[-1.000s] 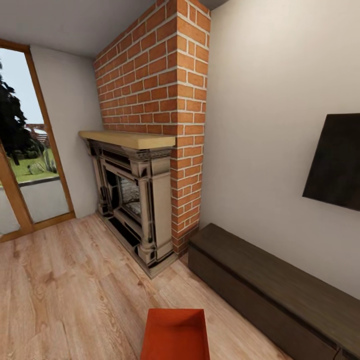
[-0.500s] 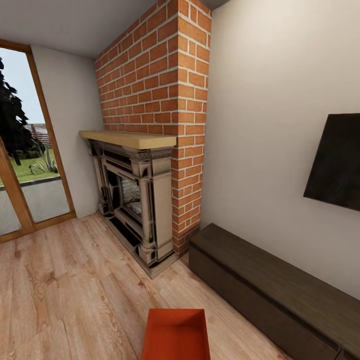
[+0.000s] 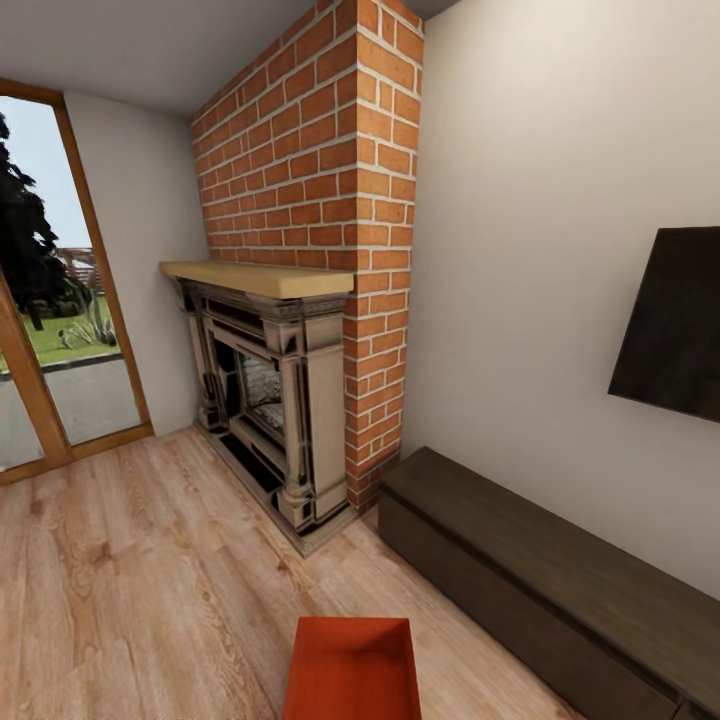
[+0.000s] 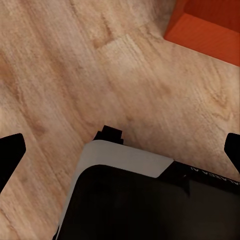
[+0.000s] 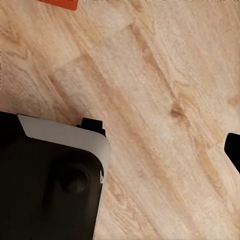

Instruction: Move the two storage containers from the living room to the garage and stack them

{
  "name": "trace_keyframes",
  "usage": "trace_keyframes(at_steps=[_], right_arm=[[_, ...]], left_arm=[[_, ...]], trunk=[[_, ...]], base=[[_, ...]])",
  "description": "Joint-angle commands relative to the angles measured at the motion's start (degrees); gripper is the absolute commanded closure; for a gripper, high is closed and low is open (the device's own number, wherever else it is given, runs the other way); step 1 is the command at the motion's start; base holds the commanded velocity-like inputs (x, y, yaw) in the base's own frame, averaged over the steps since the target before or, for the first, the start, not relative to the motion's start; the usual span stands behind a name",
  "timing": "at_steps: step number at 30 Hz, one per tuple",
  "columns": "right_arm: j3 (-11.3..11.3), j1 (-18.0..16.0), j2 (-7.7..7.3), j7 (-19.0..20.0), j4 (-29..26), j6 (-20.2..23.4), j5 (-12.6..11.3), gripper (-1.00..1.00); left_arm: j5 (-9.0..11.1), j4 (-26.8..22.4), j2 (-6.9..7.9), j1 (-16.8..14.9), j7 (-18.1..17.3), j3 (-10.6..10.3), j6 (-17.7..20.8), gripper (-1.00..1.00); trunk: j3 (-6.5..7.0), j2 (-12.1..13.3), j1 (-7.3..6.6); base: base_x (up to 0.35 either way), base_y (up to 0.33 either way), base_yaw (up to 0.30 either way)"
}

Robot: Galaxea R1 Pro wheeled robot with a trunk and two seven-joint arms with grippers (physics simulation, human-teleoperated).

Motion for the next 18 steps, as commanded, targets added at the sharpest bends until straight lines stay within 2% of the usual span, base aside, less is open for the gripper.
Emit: trace_keyframes(at_steps=[1,7,18], right_arm=[[0.4,-0.1,0.01,-0.2,0.2,-0.3,-0.2,-1.00],[0.5,-0.1,-0.04,-0.1,0.2,-0.3,-0.2,-1.00],[0.5,-0.1,-0.01,-0.1,0.2,-0.3,-0.2,-1.00]], left_arm=[[0.5,0.0,-0.02,0.0,0.2,-0.5,-0.2,-1.00],[0.5,0.0,-0.02,0.0,0.2,-0.5,-0.2,-1.00],[0.5,0.0,-0.02,0.0,0.2,-0.5,-0.2,-1.00]], trunk=[[-0.07,0.0,0.00],[-0.07,0.0,0.00],[-0.07,0.0,0.00]], base=[[0.000,0.000,0.159],[0.000,0.000,0.193],[0.000,0.000,0.025]])
